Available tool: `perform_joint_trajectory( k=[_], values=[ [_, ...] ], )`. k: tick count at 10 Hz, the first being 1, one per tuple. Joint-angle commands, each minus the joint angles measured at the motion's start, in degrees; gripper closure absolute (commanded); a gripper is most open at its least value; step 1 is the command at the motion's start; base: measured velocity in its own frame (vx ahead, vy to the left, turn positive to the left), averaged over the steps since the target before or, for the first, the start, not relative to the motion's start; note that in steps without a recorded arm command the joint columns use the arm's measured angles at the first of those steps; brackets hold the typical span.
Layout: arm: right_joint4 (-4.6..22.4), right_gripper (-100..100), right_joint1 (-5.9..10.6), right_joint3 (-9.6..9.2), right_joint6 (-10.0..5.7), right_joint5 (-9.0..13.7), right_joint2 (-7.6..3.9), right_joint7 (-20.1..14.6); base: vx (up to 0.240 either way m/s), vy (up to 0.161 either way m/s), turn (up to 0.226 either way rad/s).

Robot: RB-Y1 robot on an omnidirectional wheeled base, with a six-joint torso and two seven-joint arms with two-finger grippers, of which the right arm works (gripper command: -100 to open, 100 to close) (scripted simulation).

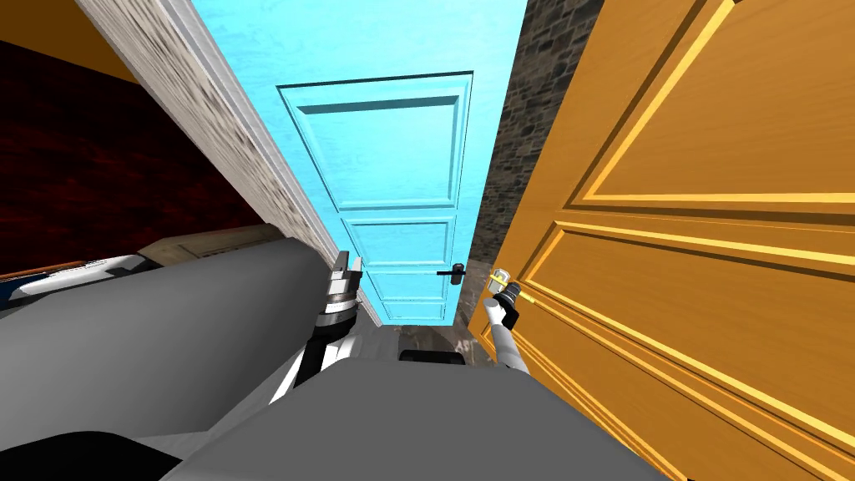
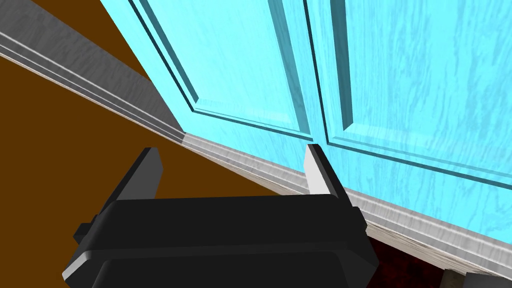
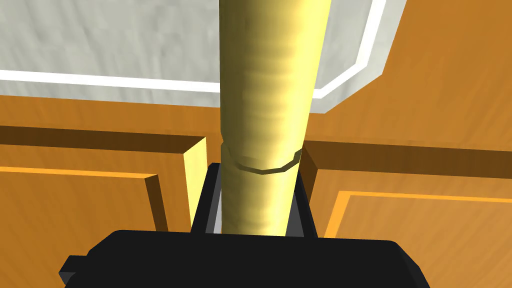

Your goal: Push the door open

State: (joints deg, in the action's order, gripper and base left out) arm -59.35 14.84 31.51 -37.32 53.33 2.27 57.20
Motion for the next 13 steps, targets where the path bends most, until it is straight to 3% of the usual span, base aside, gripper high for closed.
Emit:
perform_joint_trajectory(
  k=[1, 3, 5, 6, 8, 13],
  values=[
    [-0.1, 100, -0.16, 1.15, -1.59, 0.75, -1.05, 0.59, -0.022, -0.086, 0.131],
    [-0.23, 100, -0.2, 2.57, -3.68, 1.75, -2.11, 1.37, 0.01, -0.173, 0.194],
    [-0.23, 100, -0.2, 2.57, -3.68, 1.75, -2.11, 1.37, 0.037, -0.089, 0.033],
    [-0.37, 100, -0.16, 3.93, -5.73, 2.71, -2.91, 2.13, 0.046, -0.091, 0.175],
    [-0.37, 100, -0.16, 3.93, -5.73, 2.71, -2.91, 2.13, 0.019, -0.078, 0.069],
    [-0.59, 100, -0.02, 6.02, -8.96, 4.23, -3.82, 3.33, 0.017, -0.059, 0.084]
  ],
)
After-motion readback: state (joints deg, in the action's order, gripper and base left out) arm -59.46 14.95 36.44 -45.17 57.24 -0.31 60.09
